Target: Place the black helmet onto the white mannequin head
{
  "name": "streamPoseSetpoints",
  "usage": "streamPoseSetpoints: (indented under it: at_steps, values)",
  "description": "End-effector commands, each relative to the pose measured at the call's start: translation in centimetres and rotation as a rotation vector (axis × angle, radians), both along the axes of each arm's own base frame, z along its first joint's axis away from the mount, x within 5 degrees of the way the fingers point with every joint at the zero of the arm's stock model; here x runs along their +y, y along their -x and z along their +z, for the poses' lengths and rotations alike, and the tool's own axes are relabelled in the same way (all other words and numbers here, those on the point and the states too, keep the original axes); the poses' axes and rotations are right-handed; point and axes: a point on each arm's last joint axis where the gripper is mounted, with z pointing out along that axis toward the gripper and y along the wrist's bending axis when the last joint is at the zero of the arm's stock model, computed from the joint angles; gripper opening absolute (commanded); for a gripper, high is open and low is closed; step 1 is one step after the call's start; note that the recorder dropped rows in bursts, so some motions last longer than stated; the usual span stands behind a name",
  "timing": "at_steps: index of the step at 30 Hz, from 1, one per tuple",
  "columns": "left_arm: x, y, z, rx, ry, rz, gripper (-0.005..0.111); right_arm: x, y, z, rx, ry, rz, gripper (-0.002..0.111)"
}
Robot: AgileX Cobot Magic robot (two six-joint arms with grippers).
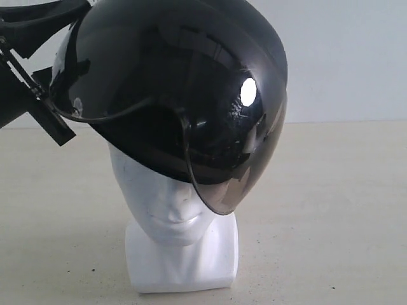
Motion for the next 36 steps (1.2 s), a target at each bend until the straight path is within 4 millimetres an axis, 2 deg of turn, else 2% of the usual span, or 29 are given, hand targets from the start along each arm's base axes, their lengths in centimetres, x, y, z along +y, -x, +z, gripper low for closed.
streamPoseSetpoints:
  at_steps: [1,17,26,30,36]
  values:
    - [1.5,-0.7,-1.4,0.012,-0.164,0.178,0.004,0.0,0.0,0.0,-0.005,0.006,0.001,0.000]
    - [2.3,-1.4,-3.0,0.104,-0.343,0.263,0.004,0.0,0.0,0.1,-0.007,0.006,0.001,0.000]
    - [2.1,-1.1,-3.4,0.087,-0.402,0.236,0.004,0.0,0.0,0.1,-0.007,0.006,0.001,0.000]
    - [2.3,-0.7,-4.8,0.125,-0.468,0.241,0.004,0.0,0.0,0.1,-0.007,0.006,0.001,0.000]
    - [2.3,-0.5,-5.1,0.132,-0.474,0.240,0.004,0.0,0.0,0.1,-0.007,0.006,0.001,0.000]
